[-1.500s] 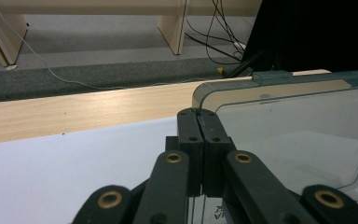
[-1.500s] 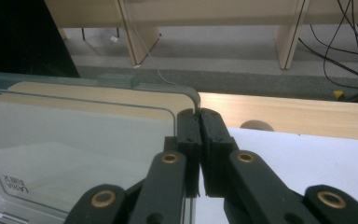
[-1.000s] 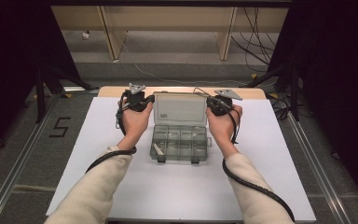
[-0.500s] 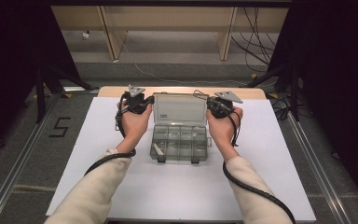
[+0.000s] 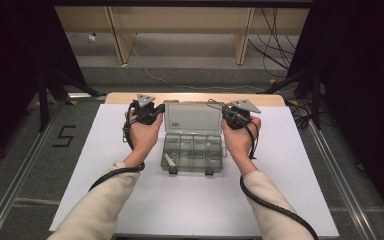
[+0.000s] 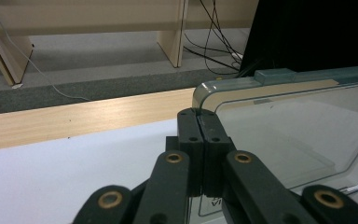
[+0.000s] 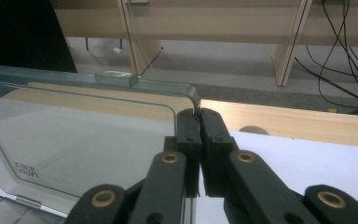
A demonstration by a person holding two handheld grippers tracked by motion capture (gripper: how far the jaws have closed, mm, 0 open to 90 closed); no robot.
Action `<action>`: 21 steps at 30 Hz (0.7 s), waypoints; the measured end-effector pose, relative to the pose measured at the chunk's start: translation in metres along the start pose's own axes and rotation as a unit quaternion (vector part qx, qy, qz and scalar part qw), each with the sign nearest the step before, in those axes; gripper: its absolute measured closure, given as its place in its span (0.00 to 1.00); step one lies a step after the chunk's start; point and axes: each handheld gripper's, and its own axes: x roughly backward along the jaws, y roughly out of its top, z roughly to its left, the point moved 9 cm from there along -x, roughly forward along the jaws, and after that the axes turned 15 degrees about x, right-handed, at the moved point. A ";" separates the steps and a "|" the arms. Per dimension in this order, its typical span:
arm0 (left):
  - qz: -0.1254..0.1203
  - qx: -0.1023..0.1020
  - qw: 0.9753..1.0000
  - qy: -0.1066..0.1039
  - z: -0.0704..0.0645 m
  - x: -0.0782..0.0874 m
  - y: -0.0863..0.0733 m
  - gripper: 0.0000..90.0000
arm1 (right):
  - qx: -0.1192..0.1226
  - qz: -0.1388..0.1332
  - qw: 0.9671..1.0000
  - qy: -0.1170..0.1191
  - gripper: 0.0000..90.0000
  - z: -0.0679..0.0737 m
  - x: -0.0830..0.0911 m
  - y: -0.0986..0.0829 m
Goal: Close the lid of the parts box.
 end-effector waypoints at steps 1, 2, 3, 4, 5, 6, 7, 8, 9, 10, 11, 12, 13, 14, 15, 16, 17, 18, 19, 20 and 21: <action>0.000 0.000 1.000 0.000 0.000 0.000 0.000 0.99 | 0.000 0.000 1.000 0.000 0.97 0.000 0.000 0.000; -0.002 -0.001 1.000 -0.001 0.000 0.001 0.000 0.99 | 0.000 -0.001 1.000 0.003 0.97 0.001 0.001 0.000; -0.003 -0.001 1.000 -0.001 0.000 0.001 0.000 0.99 | 0.002 0.000 1.000 -0.001 0.97 0.000 0.001 0.000; -0.003 -0.003 1.000 -0.002 0.000 0.001 -0.001 0.99 | 0.004 0.001 1.000 -0.003 0.97 0.000 0.001 0.000; -0.003 -0.003 1.000 -0.001 0.000 0.002 -0.001 0.99 | 0.005 -0.002 1.000 -0.001 0.97 0.000 0.002 0.000; -0.003 -0.004 1.000 -0.001 0.000 0.002 -0.001 0.99 | 0.007 -0.001 1.000 -0.003 0.97 0.000 0.002 -0.001; -0.003 -0.004 1.000 -0.002 -0.001 0.003 -0.001 0.99 | 0.004 0.002 1.000 -0.001 0.97 0.001 0.003 -0.001; -0.004 -0.004 1.000 -0.002 -0.001 0.003 -0.001 0.99 | 0.004 0.003 1.000 0.000 0.97 0.001 0.004 -0.001; -0.004 -0.004 1.000 -0.002 -0.001 0.003 -0.001 0.99 | 0.004 0.003 1.000 0.000 0.97 0.001 0.004 -0.001; -0.004 -0.007 1.000 -0.001 -0.001 0.004 -0.002 0.99 | 0.005 -0.004 1.000 0.000 0.97 0.001 0.004 -0.001; -0.004 -0.008 1.000 -0.002 -0.001 0.004 -0.002 0.99 | 0.007 -0.002 1.000 -0.001 0.97 0.001 0.004 -0.001; -0.005 -0.008 1.000 -0.002 -0.001 0.005 -0.002 0.99 | 0.007 -0.002 1.000 -0.002 0.97 0.001 0.005 -0.001; -0.005 -0.009 1.000 -0.002 -0.001 0.005 -0.002 0.99 | 0.005 -0.003 1.000 0.000 0.97 0.002 0.005 -0.001; -0.005 -0.009 1.000 -0.003 -0.001 0.005 -0.002 0.99 | 0.009 -0.005 1.000 -0.003 0.97 0.002 0.005 -0.001; -0.006 -0.009 1.000 -0.002 -0.001 0.006 -0.002 0.99 | 0.010 -0.002 1.000 -0.002 0.97 0.002 0.006 -0.002; -0.007 -0.008 1.000 -0.003 -0.002 0.006 -0.003 0.99 | 0.008 -0.007 1.000 0.001 0.97 0.002 0.006 -0.001; -0.007 -0.010 1.000 -0.003 -0.001 0.006 -0.003 0.99 | 0.007 -0.009 1.000 -0.002 0.97 0.002 0.006 -0.001; -0.007 -0.011 1.000 -0.003 -0.001 0.007 -0.003 0.99 | 0.009 -0.005 1.000 0.000 0.97 0.002 0.007 -0.002; -0.007 -0.011 1.000 -0.003 -0.001 0.007 -0.003 0.99 | 0.009 -0.005 1.000 -0.001 0.97 0.002 0.007 -0.002; -0.007 -0.012 1.000 -0.003 -0.002 0.008 -0.003 0.99 | 0.008 -0.005 1.000 0.000 0.97 0.003 0.008 -0.002; -0.007 -0.012 1.000 -0.003 -0.002 0.008 -0.003 0.99 | 0.011 -0.006 1.000 -0.001 0.97 0.003 0.008 -0.002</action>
